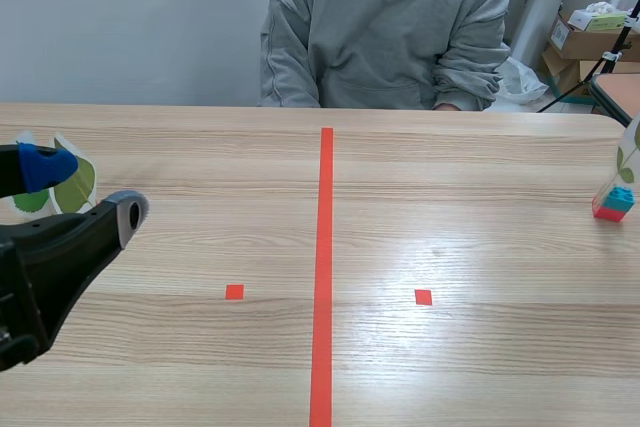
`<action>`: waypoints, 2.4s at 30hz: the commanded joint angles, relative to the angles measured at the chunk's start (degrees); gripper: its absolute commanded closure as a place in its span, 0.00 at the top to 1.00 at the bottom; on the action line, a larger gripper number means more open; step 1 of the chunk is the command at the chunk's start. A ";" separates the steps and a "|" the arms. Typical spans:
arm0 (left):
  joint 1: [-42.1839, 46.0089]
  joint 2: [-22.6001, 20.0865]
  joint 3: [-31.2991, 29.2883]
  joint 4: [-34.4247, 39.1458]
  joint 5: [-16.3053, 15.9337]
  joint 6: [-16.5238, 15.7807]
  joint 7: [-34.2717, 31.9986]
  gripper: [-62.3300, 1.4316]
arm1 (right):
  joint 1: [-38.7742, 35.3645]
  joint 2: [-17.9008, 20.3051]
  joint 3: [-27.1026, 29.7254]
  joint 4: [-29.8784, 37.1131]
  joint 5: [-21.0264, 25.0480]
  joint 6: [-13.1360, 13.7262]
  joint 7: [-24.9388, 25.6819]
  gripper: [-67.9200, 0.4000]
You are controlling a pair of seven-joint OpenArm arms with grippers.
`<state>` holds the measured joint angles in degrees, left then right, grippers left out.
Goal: Do the leaf sorting experiment
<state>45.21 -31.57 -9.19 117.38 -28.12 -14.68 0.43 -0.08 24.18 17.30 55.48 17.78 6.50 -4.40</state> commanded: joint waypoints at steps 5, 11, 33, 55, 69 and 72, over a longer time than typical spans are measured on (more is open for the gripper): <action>0.13 0.44 -0.26 1.07 -0.57 -0.11 -0.87 0.73 | 2.40 1.51 -0.59 -0.20 0.50 1.75 1.42 0.02; -0.02 0.46 -0.26 1.07 -0.59 -0.13 -0.94 0.73 | 2.43 0.70 -3.19 -0.87 0.68 4.04 1.79 0.12; -0.35 0.44 -0.26 1.07 -0.59 -0.13 -0.85 0.73 | 2.45 0.26 -3.19 -0.76 0.98 5.38 0.68 0.86; -0.33 0.44 -0.26 1.07 -0.57 -0.13 -0.81 0.73 | -17.79 3.30 -0.74 35.78 10.84 18.47 -9.88 0.87; -0.33 0.44 -0.26 1.07 -0.57 -0.13 -0.81 0.73 | -26.12 5.81 -0.70 55.52 18.14 24.41 -17.16 0.87; -0.33 0.44 -0.26 1.07 -0.57 -0.13 -0.81 0.73 | -26.95 5.79 -0.76 57.83 21.42 26.14 -18.69 0.87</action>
<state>45.06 -31.57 -9.19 117.38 -28.12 -14.68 0.45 -26.87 29.39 15.79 113.12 38.33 32.62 -23.18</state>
